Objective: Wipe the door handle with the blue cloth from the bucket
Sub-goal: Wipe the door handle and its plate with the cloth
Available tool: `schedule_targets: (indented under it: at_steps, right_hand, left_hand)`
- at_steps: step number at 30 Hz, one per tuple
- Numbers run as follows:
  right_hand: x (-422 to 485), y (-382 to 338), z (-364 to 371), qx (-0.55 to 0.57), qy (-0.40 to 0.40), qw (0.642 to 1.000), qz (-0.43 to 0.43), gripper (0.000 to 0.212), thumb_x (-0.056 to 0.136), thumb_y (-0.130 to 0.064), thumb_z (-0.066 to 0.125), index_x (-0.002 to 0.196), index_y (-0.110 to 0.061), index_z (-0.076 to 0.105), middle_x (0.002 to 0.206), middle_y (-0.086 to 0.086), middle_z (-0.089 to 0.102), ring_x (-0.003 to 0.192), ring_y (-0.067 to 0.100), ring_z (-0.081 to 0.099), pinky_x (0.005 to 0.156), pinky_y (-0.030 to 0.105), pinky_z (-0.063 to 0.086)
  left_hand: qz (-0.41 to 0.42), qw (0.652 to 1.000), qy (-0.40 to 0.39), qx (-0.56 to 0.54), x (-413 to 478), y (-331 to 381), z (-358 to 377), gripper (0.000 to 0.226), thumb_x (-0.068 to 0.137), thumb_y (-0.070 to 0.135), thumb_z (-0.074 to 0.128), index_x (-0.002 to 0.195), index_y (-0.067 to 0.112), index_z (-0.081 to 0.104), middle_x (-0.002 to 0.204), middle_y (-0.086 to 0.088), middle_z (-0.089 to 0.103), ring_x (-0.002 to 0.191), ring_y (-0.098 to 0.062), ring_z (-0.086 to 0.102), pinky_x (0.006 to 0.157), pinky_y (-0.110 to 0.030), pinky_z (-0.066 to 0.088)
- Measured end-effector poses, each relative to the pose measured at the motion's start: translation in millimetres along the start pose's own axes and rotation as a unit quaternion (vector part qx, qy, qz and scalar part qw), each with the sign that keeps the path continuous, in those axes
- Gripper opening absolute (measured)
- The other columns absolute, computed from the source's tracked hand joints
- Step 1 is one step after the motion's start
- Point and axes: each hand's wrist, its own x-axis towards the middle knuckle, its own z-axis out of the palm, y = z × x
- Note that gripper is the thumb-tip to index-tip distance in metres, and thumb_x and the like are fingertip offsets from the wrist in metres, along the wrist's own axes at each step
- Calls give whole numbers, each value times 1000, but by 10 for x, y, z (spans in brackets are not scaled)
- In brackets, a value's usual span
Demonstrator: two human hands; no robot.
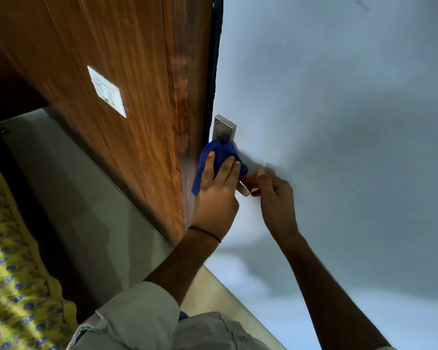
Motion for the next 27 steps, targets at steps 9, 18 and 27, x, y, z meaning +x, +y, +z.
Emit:
schedule_targets:
  at_steps: [9, 18, 27]
  right_hand:
    - [-13, -59, 13, -18, 12, 1000, 10, 41, 102, -26, 39, 88, -23, 78, 83, -1, 76, 81, 17, 68, 79, 41, 55]
    - [-63, -92, 23, -40, 16, 999, 16, 41, 102, -27, 40, 95, -12, 77, 86, 1, 75, 77, 7, 67, 76, 26, 53]
    - [-59, -175, 3, -84, -13, 996, 8, 38, 103, -28, 41, 99, -7, 73, 87, 13, 71, 75, 22, 66, 68, 35, 57]
  left_hand:
    - [-394, 864, 47, -311, 519, -120, -290, 24, 96, 14, 47, 104, 13, 69, 92, -12, 66, 83, -31, 61, 73, -31, 51]
    - [-491, 639, -65, -589, -35, 56, -238, 23, 83, -11, 35, 87, 2, 54, 72, -6, 51, 68, -17, 50, 57, -24, 44]
    - [-438, 627, -104, -636, -379, 14, -296, 39, 72, -12, 37, 94, 2, 66, 83, -14, 63, 83, -32, 58, 75, -40, 48]
